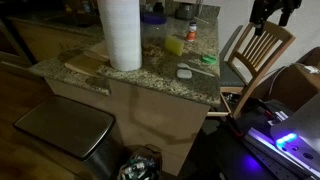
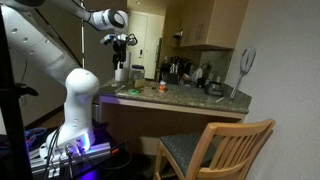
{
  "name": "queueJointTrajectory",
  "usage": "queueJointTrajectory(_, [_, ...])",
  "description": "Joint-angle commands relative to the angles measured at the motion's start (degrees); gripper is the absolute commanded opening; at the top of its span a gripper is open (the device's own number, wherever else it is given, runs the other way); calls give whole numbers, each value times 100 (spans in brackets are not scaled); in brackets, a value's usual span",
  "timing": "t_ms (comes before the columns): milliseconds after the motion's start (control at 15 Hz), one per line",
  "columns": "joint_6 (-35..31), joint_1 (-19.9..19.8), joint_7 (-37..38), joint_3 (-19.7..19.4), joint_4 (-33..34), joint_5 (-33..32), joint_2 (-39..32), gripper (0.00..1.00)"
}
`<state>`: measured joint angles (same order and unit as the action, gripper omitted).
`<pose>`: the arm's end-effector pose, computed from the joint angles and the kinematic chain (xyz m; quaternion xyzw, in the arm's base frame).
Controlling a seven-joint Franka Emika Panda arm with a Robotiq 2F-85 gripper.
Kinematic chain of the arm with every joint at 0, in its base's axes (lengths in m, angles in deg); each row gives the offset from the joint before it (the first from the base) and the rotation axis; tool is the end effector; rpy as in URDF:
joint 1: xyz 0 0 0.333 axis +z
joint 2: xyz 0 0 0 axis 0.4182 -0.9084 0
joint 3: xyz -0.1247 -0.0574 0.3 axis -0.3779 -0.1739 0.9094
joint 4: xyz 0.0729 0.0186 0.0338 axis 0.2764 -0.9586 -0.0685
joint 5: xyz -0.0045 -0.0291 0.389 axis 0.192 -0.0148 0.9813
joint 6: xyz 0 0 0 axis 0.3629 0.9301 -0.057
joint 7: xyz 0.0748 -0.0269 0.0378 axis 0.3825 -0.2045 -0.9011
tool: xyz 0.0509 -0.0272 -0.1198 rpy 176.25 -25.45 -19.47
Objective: Place the green object on the purple jar
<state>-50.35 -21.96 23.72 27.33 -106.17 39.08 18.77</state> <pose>0.2659 0.1165 0.5027 0.9865 -0.0768 -0.0688 0.1270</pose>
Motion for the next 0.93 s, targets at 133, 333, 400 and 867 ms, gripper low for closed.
queueJointTrajectory(133, [7, 66, 36, -50, 8, -30, -18, 100])
queueJointTrajectory(333, [-594, -94, 634, 186, -222, 17, -351, 100])
queueJointTrajectory(400, [-1013, -147, 975, 273, -331, 94, -496, 100])
queueJointTrajectory(867, [-2463, 132, 2838, 389, -641, -47, -1409, 100])
